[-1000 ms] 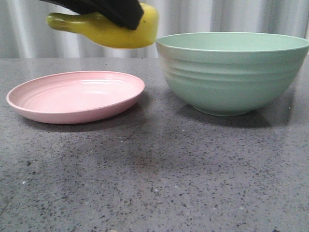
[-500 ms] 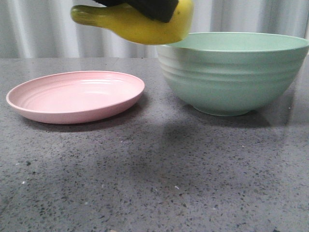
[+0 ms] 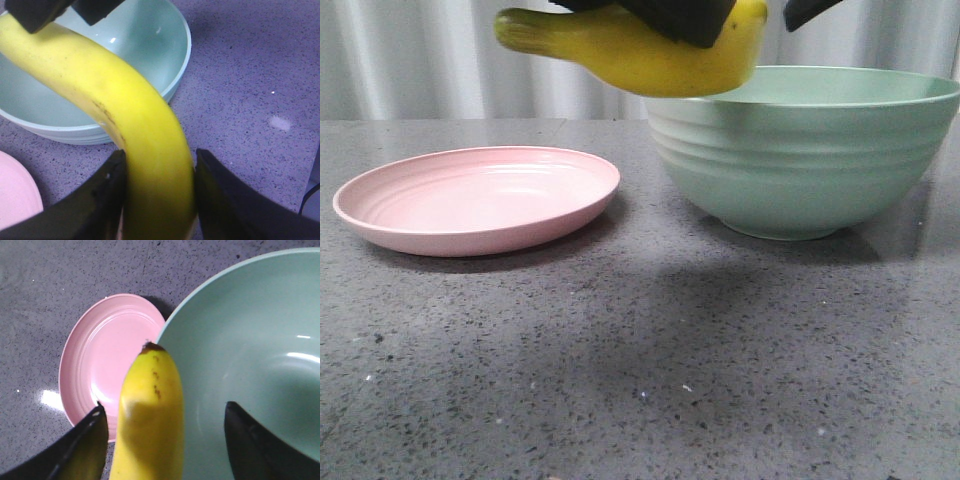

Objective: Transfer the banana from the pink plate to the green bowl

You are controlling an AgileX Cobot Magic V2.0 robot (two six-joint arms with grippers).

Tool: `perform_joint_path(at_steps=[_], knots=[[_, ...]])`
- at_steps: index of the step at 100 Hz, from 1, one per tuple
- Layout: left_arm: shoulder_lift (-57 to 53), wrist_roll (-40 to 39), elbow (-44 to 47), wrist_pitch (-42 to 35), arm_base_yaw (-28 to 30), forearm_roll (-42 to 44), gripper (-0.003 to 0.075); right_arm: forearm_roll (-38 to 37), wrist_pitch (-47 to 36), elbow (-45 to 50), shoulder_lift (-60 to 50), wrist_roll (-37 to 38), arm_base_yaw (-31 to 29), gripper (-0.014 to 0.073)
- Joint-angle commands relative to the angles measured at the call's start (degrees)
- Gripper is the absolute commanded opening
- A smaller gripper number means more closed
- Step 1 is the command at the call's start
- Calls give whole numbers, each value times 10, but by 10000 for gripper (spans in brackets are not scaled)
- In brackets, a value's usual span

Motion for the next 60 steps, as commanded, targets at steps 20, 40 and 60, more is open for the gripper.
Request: perform_joint_path(at_steps=[20, 40, 60], knots=[[-10, 2, -22, -71, -5, -2, 188, 28, -23, -23, 19, 0, 20, 422], [-10, 2, -22, -71, -5, -2, 188, 28, -33, -23, 21, 0, 24, 419], [-10, 2, -22, -71, -5, -2, 205, 28, -35, -23, 21, 0, 24, 287]])
